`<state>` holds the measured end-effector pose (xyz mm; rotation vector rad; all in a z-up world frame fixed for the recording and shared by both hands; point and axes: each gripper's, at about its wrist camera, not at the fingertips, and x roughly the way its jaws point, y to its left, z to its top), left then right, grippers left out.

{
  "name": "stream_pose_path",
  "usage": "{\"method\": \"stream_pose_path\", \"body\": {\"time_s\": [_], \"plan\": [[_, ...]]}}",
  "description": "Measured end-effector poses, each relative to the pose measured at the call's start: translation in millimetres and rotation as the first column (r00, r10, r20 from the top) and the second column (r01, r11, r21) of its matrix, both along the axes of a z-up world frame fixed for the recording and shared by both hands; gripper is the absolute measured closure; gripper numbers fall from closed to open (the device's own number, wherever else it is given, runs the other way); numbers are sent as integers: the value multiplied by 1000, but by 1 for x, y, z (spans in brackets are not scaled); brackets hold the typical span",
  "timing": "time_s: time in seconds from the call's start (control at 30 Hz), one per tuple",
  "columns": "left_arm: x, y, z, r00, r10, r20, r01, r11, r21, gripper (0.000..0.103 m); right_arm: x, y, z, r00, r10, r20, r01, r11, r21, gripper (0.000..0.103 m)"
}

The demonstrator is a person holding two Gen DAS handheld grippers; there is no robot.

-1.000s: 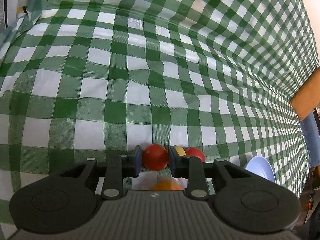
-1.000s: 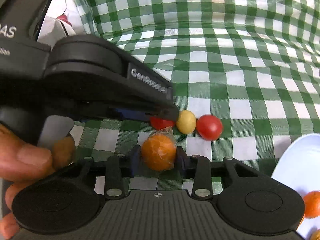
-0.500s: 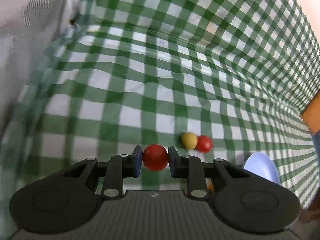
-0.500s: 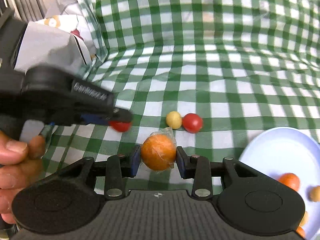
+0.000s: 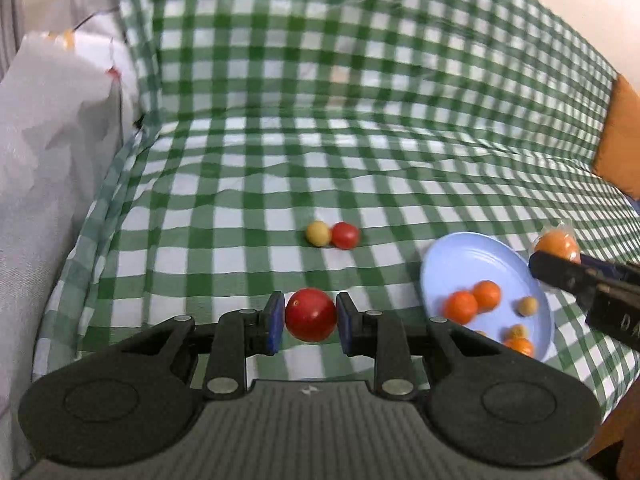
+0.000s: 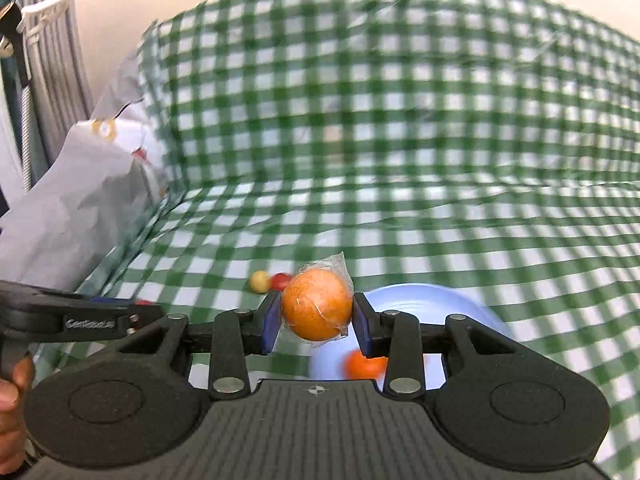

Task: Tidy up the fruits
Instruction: 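Carry the wrapped tangerine and red tomato over the blue plate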

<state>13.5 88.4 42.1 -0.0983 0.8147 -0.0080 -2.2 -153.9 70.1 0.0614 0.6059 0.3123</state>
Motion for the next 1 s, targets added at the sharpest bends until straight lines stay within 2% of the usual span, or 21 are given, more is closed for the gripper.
{"method": "stream_pose_path", "body": {"time_s": [0.2, 0.5, 0.8, 1.0], "plan": [[0, -39, 0, 996, -77, 51, 76, 997, 25, 73, 0, -45, -7, 997, -80, -15, 80, 996, -34, 64], [18, -73, -6, 990, -106, 98, 107, 994, -12, 73, 4, -92, -19, 987, -161, -29, 159, 985, -67, 64], [27, -104, -15, 980, -168, 110, 168, 986, 3, 73, 9, -96, -22, 985, -172, -25, 170, 983, -73, 64], [26, -111, -17, 975, -186, 118, 186, 982, 13, 73, 11, -91, -21, 986, -164, -20, 162, 984, -70, 64]]}}
